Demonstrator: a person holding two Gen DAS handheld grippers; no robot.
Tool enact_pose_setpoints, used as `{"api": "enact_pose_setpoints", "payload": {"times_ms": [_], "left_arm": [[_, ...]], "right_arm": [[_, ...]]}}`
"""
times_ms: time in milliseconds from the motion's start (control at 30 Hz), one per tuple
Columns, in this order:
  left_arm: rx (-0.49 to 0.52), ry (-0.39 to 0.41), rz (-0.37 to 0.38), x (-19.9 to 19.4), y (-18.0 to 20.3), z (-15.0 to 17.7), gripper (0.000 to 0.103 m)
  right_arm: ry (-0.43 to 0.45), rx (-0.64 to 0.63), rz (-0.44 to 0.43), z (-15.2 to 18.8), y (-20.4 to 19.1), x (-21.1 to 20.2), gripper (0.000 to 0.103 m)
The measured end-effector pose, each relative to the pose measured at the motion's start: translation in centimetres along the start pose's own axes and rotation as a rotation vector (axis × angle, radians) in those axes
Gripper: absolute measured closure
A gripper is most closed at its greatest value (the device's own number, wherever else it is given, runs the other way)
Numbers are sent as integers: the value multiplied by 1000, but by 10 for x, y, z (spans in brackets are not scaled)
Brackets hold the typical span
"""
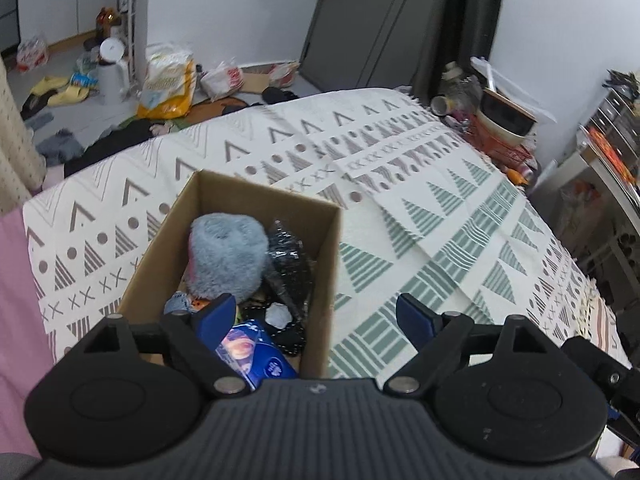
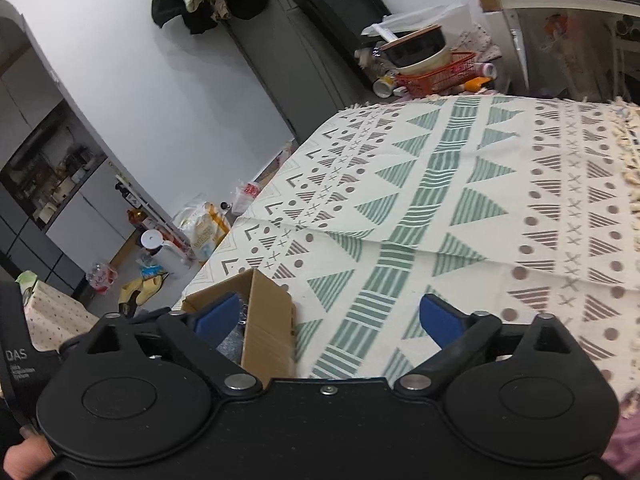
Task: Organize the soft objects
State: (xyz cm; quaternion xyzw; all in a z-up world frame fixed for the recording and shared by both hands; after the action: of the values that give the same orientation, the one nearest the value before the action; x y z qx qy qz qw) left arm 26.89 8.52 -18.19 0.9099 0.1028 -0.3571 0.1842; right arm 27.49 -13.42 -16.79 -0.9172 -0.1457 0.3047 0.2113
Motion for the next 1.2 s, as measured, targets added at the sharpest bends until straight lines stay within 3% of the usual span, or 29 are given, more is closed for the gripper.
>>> {"api": "enact_pose_setpoints", "payload": {"times_ms": [400, 1200], "left_arm": [[52, 21, 65, -63, 32, 3, 1], [86, 104, 76, -170, 38, 11, 0]], "right_arm": [[31, 11, 9, -22, 22, -51, 0], [56, -96, 15, -31, 15, -139, 0]]}}
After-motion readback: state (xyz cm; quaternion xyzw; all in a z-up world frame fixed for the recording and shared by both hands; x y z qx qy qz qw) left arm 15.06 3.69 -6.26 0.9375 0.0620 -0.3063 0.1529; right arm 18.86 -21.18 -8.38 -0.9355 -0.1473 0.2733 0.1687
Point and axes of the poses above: each gripper's, at about its wrist camera, not at the fingertips, and x roughly the way its jaws point, y to its right, z to its underside, the point moved 10 cm from there along x, roughly the way its jaws point, and after that the axes turned 8 degrees about y, right-handed, at the moved point
